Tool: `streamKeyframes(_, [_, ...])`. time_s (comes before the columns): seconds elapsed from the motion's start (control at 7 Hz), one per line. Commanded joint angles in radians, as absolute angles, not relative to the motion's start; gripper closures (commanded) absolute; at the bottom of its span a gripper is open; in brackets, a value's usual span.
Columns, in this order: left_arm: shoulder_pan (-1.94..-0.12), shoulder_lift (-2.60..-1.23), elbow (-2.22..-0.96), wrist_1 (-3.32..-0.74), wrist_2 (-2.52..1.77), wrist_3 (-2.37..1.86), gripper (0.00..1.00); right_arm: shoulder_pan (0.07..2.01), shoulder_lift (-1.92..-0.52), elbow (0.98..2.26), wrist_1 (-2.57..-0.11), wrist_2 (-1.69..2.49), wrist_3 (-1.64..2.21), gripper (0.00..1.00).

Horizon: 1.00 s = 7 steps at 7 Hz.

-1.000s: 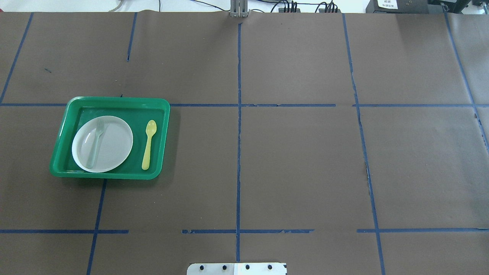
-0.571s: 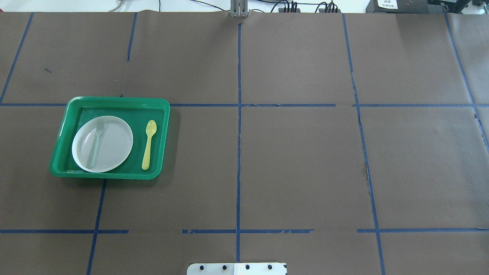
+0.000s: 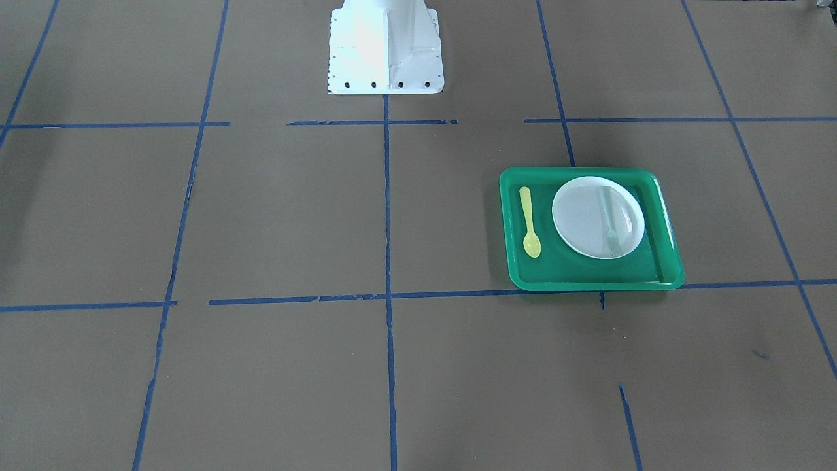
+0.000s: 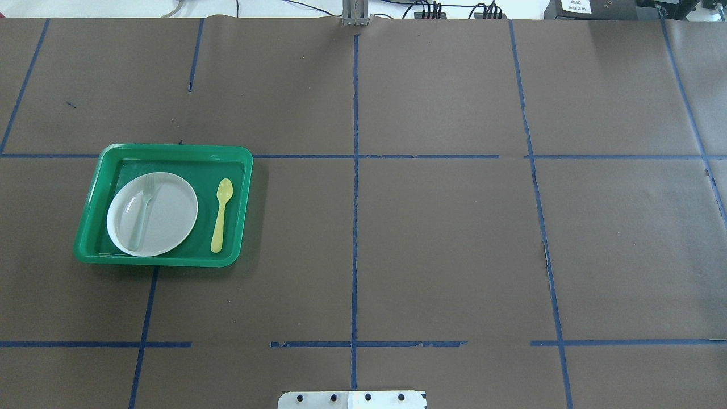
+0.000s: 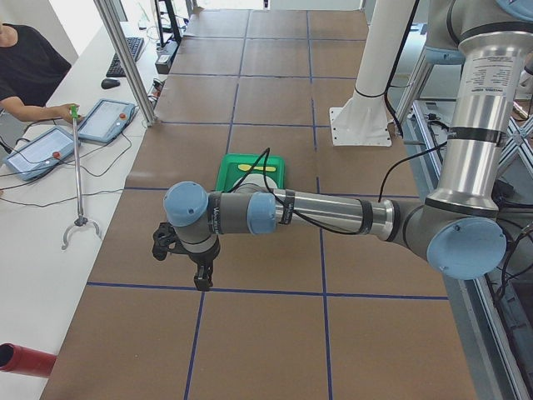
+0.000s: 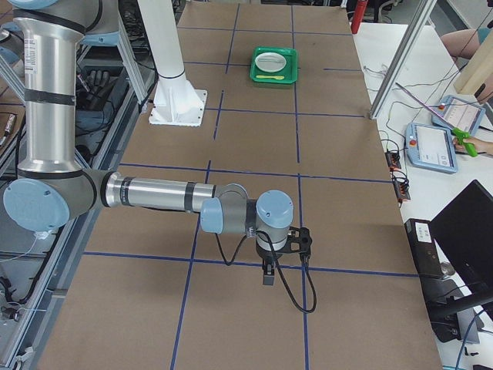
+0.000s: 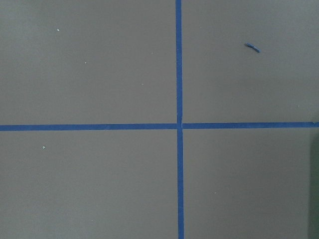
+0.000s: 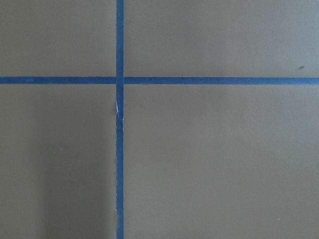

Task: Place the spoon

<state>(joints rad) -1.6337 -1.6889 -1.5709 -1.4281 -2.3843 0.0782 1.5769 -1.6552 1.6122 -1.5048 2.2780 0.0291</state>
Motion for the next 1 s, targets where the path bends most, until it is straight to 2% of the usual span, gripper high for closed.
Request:
streamKeyframes(0.0, [-1.634,-1.689,-1.571,-1.428,-2.384,0.078,0.00,1.577,-1.655,1.612,-1.505,2.278,0.029,0.00])
streamKeyframes(0.86, [-1.634,-1.689,-1.563,-1.430,-2.384,0.078,0.00,1.577,-1.655,1.612,-1.505,2.278,0.029,0.00])
